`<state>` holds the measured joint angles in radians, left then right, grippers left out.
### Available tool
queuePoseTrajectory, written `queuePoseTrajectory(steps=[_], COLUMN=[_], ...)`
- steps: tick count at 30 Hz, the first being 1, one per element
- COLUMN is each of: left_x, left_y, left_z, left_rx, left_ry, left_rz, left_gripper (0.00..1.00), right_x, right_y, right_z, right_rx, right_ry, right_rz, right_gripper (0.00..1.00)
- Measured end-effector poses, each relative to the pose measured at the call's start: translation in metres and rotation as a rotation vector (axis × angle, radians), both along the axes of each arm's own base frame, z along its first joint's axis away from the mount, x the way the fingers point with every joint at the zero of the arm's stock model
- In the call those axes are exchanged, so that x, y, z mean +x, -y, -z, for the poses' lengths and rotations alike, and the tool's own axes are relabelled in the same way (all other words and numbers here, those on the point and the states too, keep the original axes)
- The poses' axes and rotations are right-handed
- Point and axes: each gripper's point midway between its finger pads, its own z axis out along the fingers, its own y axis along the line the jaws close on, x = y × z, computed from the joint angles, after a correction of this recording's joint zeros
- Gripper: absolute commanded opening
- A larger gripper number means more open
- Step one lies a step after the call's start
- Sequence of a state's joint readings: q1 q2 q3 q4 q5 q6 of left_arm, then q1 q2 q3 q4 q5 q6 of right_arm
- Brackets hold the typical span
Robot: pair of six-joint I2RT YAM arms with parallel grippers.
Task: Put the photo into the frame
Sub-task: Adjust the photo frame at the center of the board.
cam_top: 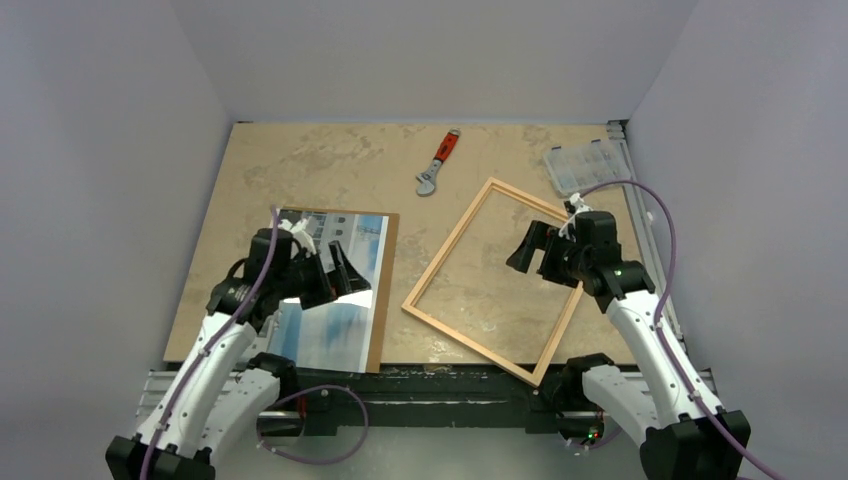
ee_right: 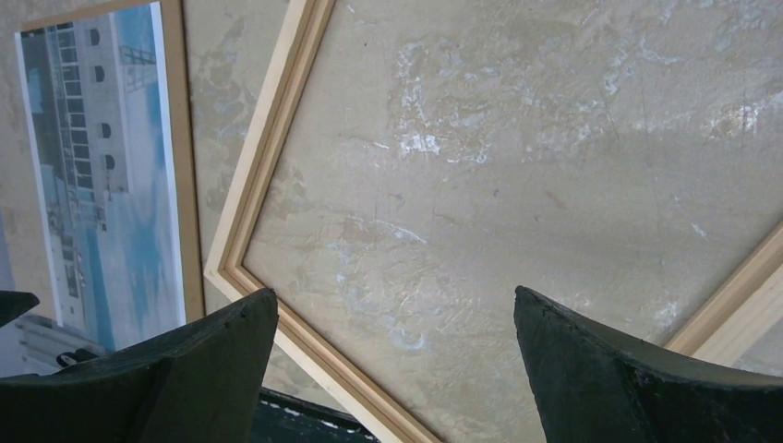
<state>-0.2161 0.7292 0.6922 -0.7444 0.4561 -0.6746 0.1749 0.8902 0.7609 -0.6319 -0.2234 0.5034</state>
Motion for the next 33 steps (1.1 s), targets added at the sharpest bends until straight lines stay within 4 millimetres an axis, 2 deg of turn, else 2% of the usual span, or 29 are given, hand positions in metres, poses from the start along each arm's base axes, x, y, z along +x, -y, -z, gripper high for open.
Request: queuePoseTrajectory(steps=[5, 9, 14, 20, 25, 27, 31, 32, 33], left_x=[-0.003, 0.003, 0.011, 0.031, 0.051, 0.054, 0.054, 0.054, 0.055], left_y=[0.021, 0.04, 0.066, 0.118, 0.145, 0.145, 0.143, 0.142, 0.143], left_z=[0.02, 0.032, 0.054, 0.071, 0.092, 0.106, 0.134, 0.138, 0.139], left_rx=[0.123, 0.254, 0.411, 0.559, 0.619, 0.649, 0.7, 0.713, 0.714], left_ry=[-0.082, -0.098, -0.112, -0.078, -0.057, -0.072, -0.113, -0.118, -0.119], left_rz=[0.086, 0.134, 0.185, 0.249, 0.248, 0.247, 0.254, 0.255, 0.255], left_gripper=[1.0, 1.0, 0.99, 0.95, 0.87, 0.81, 0.59, 0.5, 0.37], right_x=[-0.008, -0.01, -0.019, -0.023, -0.026, -0.026, -0.027, -0.028, -0.028], right_y=[0.002, 0.001, 0.001, -0.002, -0.005, -0.005, -0.008, -0.009, -0.009], right_z=[0.006, 0.011, 0.027, 0.034, 0.036, 0.035, 0.035, 0.035, 0.035], right_rx=[-0.014, -0.012, -0.012, 0.003, 0.017, 0.02, 0.032, 0.036, 0.038], right_ry=[-0.036, -0.048, -0.094, -0.119, -0.131, -0.13, -0.132, -0.134, -0.136], right_rz=[-0.006, -0.01, -0.015, -0.03, -0.043, -0.045, -0.057, -0.06, -0.062], right_gripper=[0.99, 0.98, 0.97, 0.97, 0.97, 0.97, 0.96, 0.96, 0.96])
